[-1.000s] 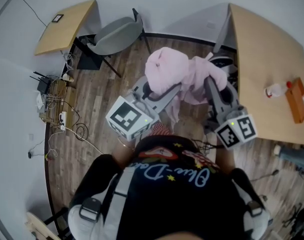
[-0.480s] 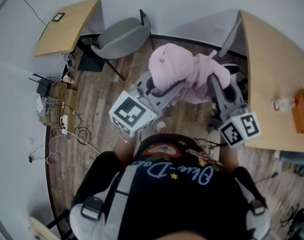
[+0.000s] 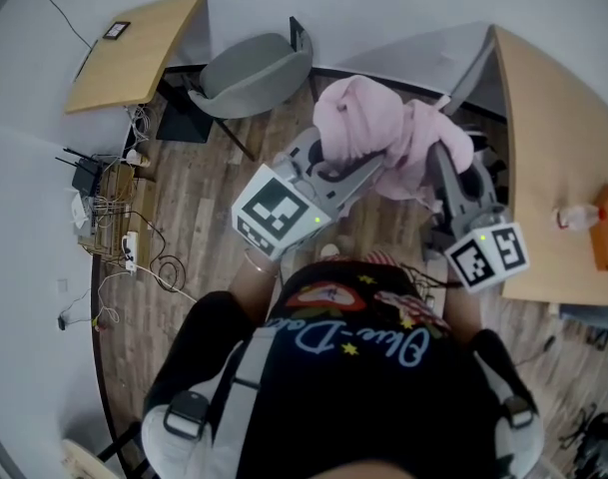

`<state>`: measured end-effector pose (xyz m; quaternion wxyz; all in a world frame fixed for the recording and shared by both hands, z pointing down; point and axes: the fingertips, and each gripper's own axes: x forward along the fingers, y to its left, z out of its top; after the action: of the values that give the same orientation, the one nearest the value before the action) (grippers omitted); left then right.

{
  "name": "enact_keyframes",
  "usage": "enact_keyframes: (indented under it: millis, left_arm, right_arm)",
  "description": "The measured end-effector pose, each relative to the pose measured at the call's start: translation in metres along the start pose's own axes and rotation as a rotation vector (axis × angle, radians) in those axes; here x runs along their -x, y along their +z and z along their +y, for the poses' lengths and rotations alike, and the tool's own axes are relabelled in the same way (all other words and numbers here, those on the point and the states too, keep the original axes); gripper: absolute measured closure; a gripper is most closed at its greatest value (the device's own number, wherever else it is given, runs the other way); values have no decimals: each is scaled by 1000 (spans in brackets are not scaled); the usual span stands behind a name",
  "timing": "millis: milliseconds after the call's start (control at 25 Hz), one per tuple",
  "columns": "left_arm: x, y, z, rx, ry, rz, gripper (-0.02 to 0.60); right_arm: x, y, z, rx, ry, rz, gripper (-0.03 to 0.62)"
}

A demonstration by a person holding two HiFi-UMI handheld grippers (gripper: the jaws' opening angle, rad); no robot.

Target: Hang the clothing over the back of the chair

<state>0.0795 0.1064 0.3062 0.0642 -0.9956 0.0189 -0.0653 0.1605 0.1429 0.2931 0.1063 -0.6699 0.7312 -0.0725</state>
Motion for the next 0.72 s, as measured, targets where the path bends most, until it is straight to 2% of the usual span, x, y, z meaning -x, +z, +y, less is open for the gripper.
enact_keyframes:
  millis: [240,400,720]
  left_arm:
    - [5,-4,28,17,-12,-4,466]
    - [-4,-13,47,31,2,-1,466]
    - [-25,-8,121,31,61,26,466]
  right_arm:
    - [-31,1,6,11,0,17,540]
    - [-52,-5,-5,10,14,23,540]
    - [-130,8,-30,-23,61,40,540]
